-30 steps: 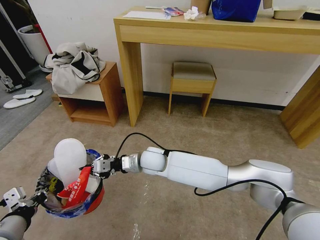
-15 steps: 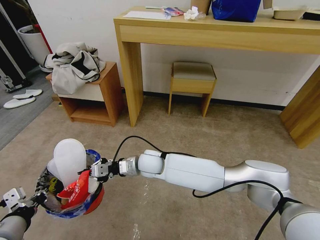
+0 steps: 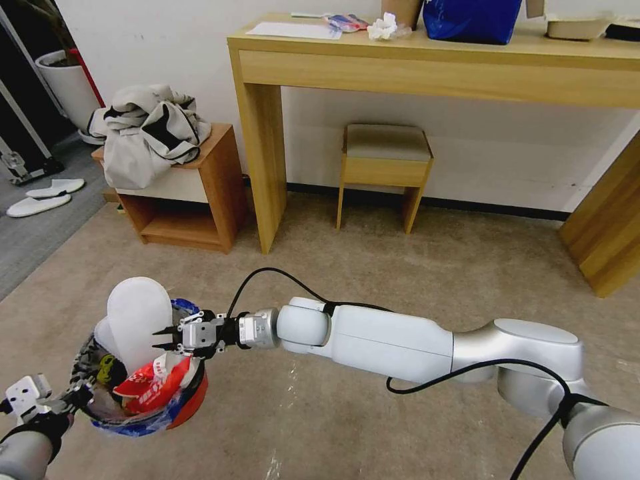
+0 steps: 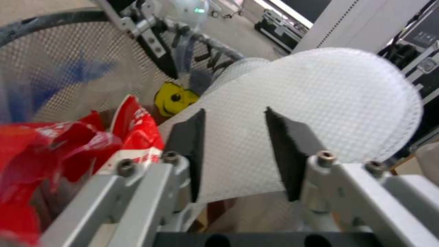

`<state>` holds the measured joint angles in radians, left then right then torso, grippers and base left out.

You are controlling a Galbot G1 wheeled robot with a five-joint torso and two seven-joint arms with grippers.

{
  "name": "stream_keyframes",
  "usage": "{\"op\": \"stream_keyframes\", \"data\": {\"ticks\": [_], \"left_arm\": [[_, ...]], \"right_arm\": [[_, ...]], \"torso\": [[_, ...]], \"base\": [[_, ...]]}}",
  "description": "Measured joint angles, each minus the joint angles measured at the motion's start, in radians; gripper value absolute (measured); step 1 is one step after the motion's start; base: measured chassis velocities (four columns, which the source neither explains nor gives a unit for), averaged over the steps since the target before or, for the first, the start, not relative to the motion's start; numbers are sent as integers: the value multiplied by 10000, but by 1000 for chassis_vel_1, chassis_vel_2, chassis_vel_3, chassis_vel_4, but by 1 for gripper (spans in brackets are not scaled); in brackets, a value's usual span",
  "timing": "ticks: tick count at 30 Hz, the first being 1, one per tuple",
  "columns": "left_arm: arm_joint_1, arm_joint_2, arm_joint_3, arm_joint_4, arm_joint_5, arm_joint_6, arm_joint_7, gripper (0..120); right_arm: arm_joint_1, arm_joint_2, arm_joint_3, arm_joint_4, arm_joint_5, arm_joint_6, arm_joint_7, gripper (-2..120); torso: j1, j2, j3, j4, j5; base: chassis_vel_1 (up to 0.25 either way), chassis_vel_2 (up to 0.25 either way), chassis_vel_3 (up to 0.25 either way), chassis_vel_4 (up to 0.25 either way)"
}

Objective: Pick up the trash bin and place the garbage on the floor into it.

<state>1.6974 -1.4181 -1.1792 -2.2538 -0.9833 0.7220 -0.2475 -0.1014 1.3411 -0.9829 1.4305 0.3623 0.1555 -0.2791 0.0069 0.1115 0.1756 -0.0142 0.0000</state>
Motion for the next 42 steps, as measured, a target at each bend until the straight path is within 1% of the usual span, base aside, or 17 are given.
{"op": "stream_keyframes", "data": {"ticks": [2,3,4,5,6,8,9,11,13,15,16,23,26,31,39,40,42], "left_arm": [[3,4,-1,0,0,-4,4,0],[3,4,-1,0,0,-4,4,0],[3,7,-1,0,-1,-4,5,0],[1,11,-2,-2,-1,-6,6,0],[1,11,-2,-2,-1,-6,6,0],[-14,12,8,-5,-2,-6,7,0],[-14,12,8,-5,-2,-6,7,0],[-21,10,14,-5,-3,-6,8,0],[-23,1,24,-4,-4,-6,10,0],[-23,1,24,-5,-4,-6,11,0],[-21,-1,25,-1,-4,-6,17,0],[-10,4,23,28,-3,-6,24,0],[-32,11,24,62,-2,-7,25,0],[-59,41,11,101,-1,-7,25,0],[-16,49,-62,103,-29,-24,25,0],[17,49,-96,109,-32,-33,32,0],[34,50,-123,128,-32,-39,34,0]], "right_arm": [[24,10,39,-6,-1,1,6,52],[24,10,39,-6,-1,1,6,52],[27,13,58,-8,-6,0,8,55],[36,21,97,-24,-30,1,12,61],[36,21,97,-24,-30,1,12,61],[50,52,131,-98,-144,23,19,73],[50,52,131,-98,-144,23,19,73],[52,68,135,-127,-180,35,28,79],[57,114,142,-197,-278,39,66,92],[57,119,143,-204,-288,39,69,93],[58,181,183,-304,-374,53,105,99],[35,336,666,-582,-497,113,181,100],[13,330,1112,-603,-305,98,250,100],[-83,149,1935,-602,129,-12,447,100],[-397,-116,3069,-399,384,-50,626,100],[-545,-251,3505,-247,541,-74,720,100],[-633,-381,3774,-119,757,-92,835,100]], "torso": [[0,0,0,0,0],[0,0,0,0,0],[0,0,0,0,0],[0,0,0,0,0],[0,0,0,0,0],[0,0,0,0,0],[0,0,0,0,0],[0,0,0,0,0],[0,0,0,0,0],[0,0,0,0,0],[0,0,0,0,0],[0,0,0,1,0],[0,0,0,1,0],[0,0,0,0,0],[0,0,0,0,1],[0,0,1,0,2],[0,0,0,1,2]], "base": [[0,0,0,0],[0,0,0,0],[0,0,0,0],[0,0,0,0],[0,0,0,0],[0,0,0,0],[0,0,0,0],[0,0,0,0],[0,0,0,0],[0,0,0,0],[0,0,0,0],[0,0,0,0],[0,0,0,0],[0,0,0,0],[0,0,0,0],[0,0,0,0],[0,0,0,0]]}}
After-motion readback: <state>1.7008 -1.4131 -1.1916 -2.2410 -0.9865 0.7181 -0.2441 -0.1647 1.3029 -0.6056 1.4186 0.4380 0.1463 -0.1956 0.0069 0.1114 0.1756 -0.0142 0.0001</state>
